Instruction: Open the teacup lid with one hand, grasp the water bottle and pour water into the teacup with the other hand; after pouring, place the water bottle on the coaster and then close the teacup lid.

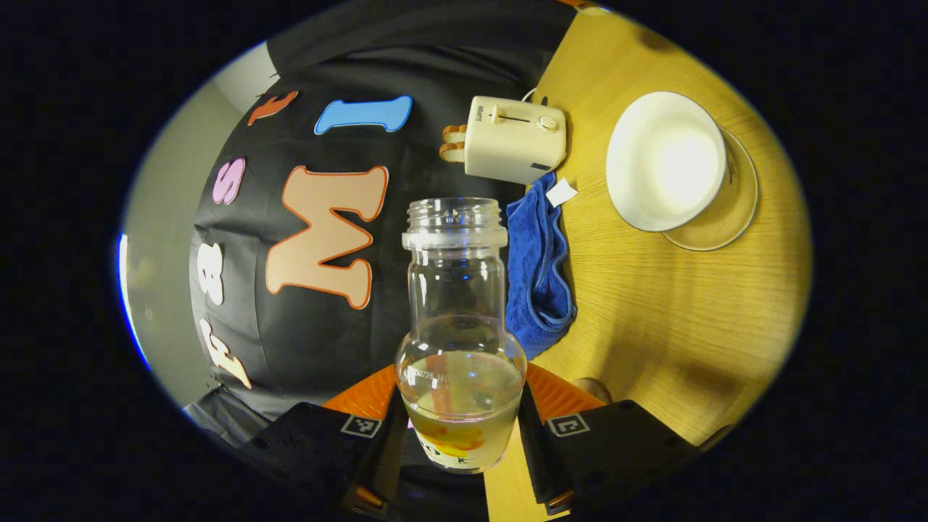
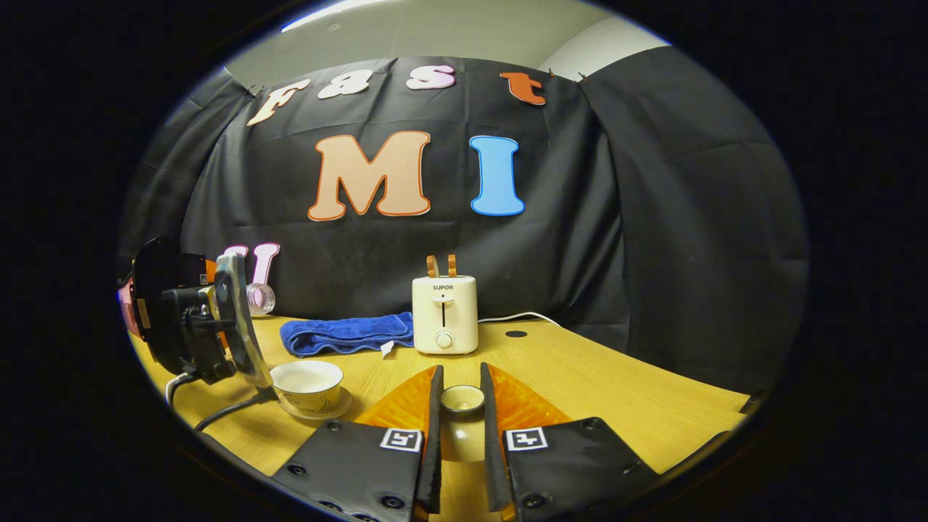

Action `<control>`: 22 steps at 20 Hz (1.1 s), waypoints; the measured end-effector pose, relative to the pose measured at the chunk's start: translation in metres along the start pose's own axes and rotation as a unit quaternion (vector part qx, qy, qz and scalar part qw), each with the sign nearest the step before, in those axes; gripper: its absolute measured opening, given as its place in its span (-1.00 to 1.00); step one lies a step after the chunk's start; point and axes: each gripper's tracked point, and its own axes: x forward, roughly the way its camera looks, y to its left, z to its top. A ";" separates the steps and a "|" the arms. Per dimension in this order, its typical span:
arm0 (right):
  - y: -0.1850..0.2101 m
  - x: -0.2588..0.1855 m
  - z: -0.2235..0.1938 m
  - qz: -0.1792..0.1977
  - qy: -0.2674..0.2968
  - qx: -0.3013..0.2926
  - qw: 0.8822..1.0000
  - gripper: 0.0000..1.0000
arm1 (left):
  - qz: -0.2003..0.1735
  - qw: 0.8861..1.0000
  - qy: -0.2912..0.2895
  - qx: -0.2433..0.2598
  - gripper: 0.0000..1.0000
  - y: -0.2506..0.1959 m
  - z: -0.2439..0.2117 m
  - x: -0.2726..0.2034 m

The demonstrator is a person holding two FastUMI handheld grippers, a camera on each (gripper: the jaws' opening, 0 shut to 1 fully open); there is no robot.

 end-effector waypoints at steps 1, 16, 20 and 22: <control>0.000 0.000 0.000 0.000 0.000 0.000 1.000 -0.44 | 0.001 1.000 -0.003 0.017 0.34 0.000 0.002 0.001; -0.001 0.001 0.000 -0.003 0.000 0.000 1.000 -0.44 | 0.011 0.988 -0.023 0.155 0.35 0.005 0.020 0.001; -0.001 0.000 0.000 -0.003 0.000 0.000 1.000 -0.44 | 0.008 0.985 -0.016 0.174 0.36 0.007 0.020 0.000; -0.001 0.000 0.000 -0.003 0.000 0.000 1.000 -0.44 | 0.007 0.983 -0.015 0.185 0.36 0.007 0.020 0.001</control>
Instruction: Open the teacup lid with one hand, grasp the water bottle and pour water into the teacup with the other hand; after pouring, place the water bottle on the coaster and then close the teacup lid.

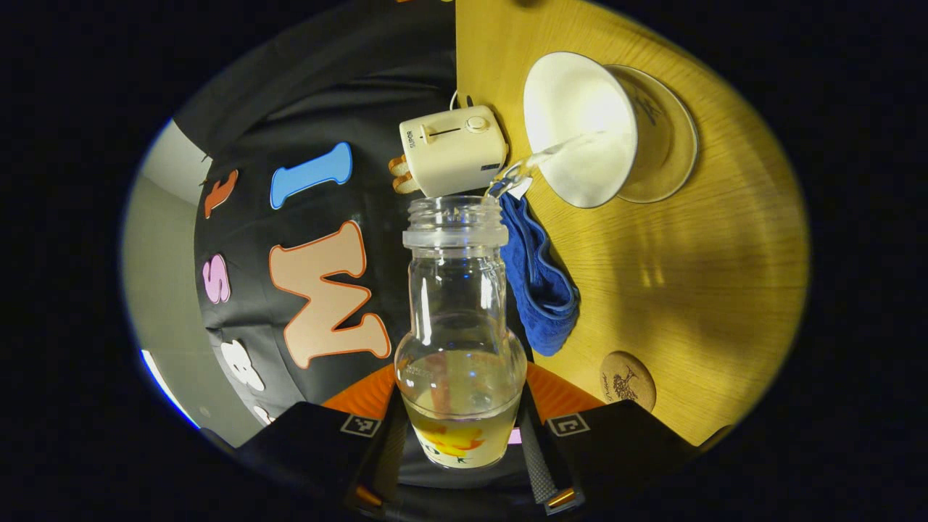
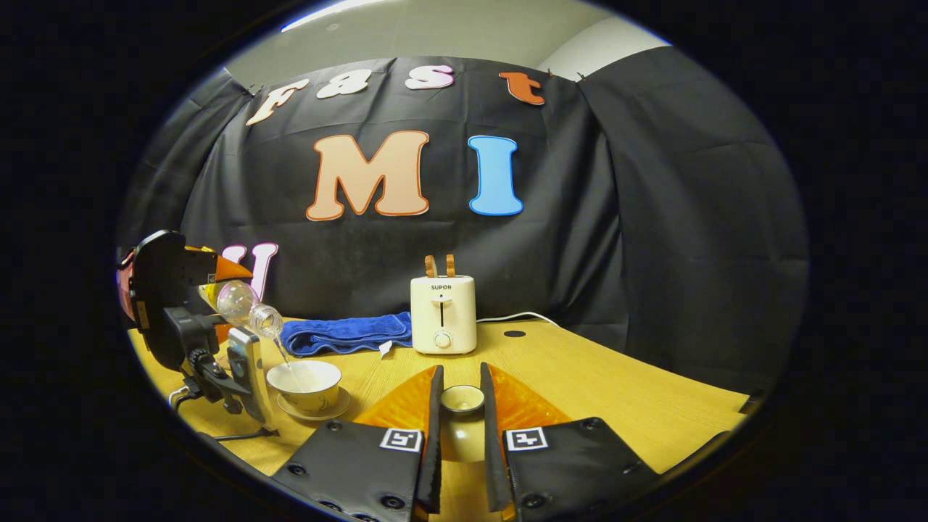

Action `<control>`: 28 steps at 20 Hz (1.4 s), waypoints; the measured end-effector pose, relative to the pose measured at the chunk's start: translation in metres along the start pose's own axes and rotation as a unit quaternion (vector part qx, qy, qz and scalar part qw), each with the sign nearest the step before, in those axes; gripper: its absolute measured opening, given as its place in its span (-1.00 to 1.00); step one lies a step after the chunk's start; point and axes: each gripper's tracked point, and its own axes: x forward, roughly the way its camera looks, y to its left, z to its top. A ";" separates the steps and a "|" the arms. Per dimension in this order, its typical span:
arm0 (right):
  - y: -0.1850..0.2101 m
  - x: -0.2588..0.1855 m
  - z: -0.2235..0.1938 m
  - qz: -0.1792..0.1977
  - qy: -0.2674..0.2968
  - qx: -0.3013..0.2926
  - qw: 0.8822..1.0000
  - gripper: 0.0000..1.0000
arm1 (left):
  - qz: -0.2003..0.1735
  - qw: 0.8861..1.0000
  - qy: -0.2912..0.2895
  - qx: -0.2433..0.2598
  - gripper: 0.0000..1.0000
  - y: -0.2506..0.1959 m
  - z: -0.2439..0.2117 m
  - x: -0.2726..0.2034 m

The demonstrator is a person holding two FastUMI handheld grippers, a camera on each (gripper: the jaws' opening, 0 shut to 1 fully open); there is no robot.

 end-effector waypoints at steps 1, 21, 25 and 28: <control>0.000 0.000 0.000 0.000 0.000 0.000 1.000 -0.44 | -0.003 1.000 0.002 0.005 0.36 0.000 -0.003 0.000; 0.000 0.000 0.000 0.000 0.001 0.000 1.000 -0.44 | 0.001 0.989 -0.019 0.144 0.35 0.016 0.010 0.002; 0.000 0.000 0.000 0.000 0.001 0.000 1.000 -0.44 | 0.001 0.991 -0.023 0.135 0.35 0.015 0.012 0.003; 0.000 0.000 0.000 0.000 0.001 0.000 1.000 -0.44 | -0.019 0.995 -0.022 0.097 0.32 0.003 0.010 0.000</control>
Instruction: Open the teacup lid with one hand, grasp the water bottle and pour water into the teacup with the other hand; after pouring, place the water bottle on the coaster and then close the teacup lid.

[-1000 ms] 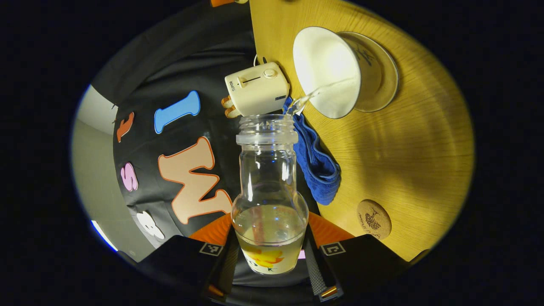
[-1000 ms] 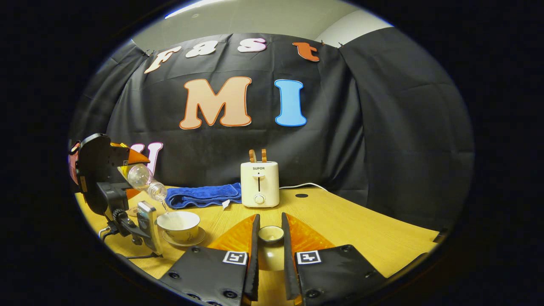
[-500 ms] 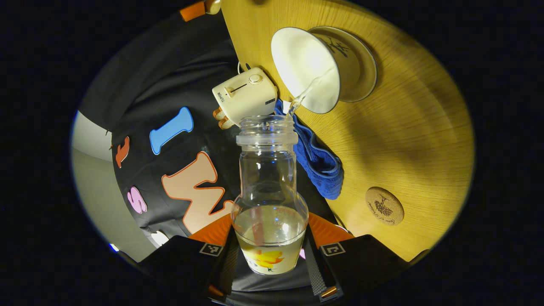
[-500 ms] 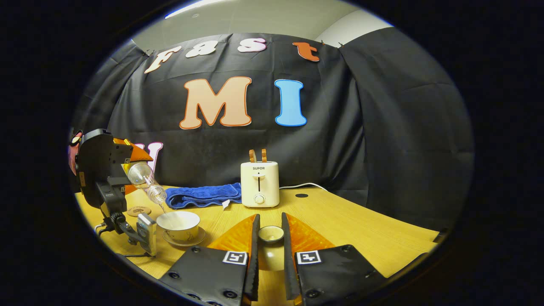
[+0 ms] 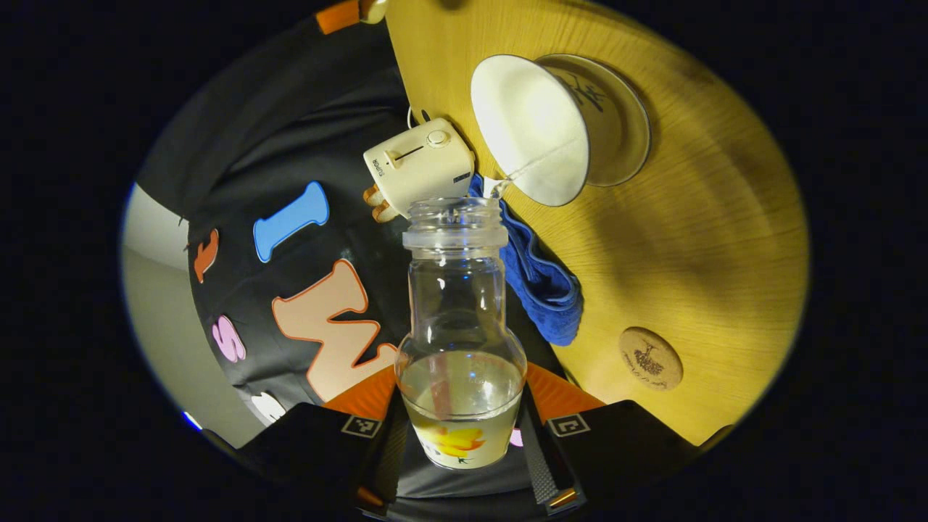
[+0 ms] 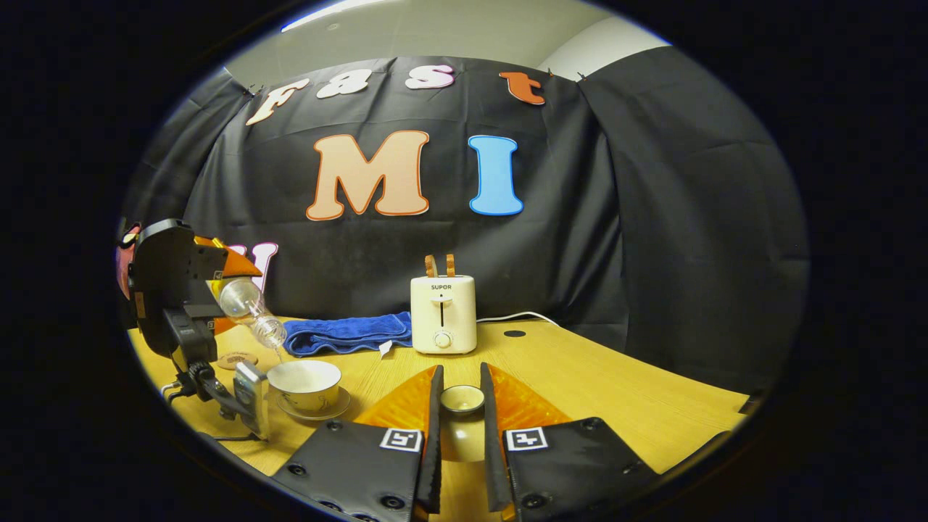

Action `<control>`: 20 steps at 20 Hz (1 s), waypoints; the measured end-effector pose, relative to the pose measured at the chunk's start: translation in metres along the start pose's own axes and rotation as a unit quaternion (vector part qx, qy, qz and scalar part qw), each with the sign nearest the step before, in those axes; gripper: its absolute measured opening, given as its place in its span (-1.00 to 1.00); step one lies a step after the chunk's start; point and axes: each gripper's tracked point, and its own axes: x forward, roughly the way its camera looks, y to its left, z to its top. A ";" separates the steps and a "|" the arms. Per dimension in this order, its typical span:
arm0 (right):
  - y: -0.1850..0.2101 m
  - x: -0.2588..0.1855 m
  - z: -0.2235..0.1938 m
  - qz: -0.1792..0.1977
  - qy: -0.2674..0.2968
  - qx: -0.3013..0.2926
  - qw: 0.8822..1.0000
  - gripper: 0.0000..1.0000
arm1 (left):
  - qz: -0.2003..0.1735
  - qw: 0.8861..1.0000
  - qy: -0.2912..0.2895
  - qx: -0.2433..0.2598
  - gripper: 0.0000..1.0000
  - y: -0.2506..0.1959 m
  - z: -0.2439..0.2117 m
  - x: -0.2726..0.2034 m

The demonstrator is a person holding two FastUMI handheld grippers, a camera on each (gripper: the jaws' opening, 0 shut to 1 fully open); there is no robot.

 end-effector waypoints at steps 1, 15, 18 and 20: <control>0.000 0.000 0.000 0.000 0.000 0.000 1.000 -0.44 | -0.007 1.000 -0.003 -0.015 0.35 -0.004 0.001 0.000; 0.000 0.000 0.001 0.000 0.001 0.000 1.000 -0.44 | -0.038 0.758 -0.068 -0.648 0.34 0.011 0.011 -0.015; 0.000 0.001 0.000 0.000 0.001 0.000 1.000 -0.44 | -0.019 0.683 -0.075 -0.726 0.33 0.021 -0.012 -0.015; 0.000 0.001 0.000 0.001 0.002 0.000 1.000 -0.44 | -0.002 0.647 -0.067 -0.760 0.33 0.021 -0.035 -0.010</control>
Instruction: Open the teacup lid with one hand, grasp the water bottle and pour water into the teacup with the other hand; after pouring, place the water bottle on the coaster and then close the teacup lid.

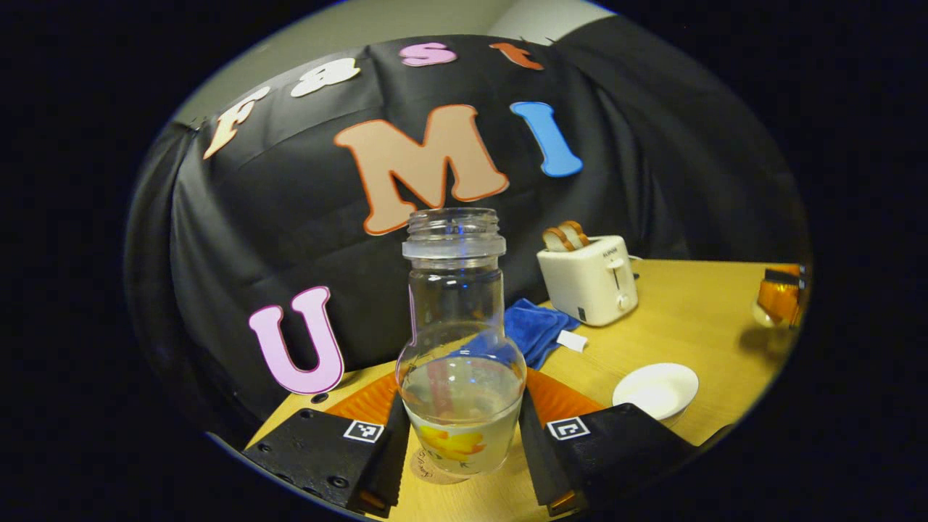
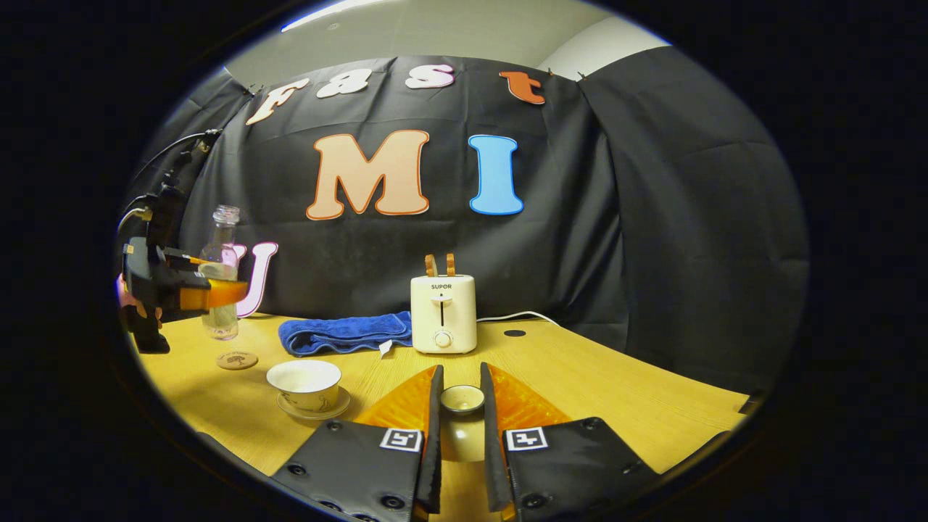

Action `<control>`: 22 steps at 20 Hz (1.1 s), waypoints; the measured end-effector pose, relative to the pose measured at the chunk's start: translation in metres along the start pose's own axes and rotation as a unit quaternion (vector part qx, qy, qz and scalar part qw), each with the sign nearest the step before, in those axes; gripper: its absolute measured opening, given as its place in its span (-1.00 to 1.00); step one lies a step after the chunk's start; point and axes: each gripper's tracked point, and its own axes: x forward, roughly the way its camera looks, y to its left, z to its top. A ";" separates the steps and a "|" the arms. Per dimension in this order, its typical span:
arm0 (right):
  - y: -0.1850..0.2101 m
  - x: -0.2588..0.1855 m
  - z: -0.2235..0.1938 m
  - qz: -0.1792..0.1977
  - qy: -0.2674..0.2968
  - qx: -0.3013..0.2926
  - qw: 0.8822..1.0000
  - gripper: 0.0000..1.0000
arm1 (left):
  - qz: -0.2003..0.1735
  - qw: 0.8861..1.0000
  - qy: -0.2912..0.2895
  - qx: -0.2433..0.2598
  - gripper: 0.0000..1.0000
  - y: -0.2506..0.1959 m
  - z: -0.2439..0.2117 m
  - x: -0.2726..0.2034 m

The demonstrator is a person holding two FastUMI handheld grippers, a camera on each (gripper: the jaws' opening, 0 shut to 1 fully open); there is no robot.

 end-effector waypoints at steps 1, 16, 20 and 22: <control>0.001 0.000 0.000 0.004 0.001 0.000 1.000 -0.44 | 0.008 1.000 0.001 -0.022 0.32 0.009 -0.007 0.004; 0.002 0.000 -0.001 0.007 0.001 0.000 1.000 -0.46 | 0.034 0.992 0.053 -0.108 0.34 0.041 -0.084 0.040; 0.002 0.000 -0.001 0.007 0.001 0.000 1.000 -0.44 | 0.037 0.992 0.059 -0.103 0.37 0.045 -0.091 0.045; 0.002 0.000 -0.001 0.007 0.001 0.000 1.000 -0.45 | 0.034 0.992 0.064 -0.104 0.39 0.043 -0.095 0.046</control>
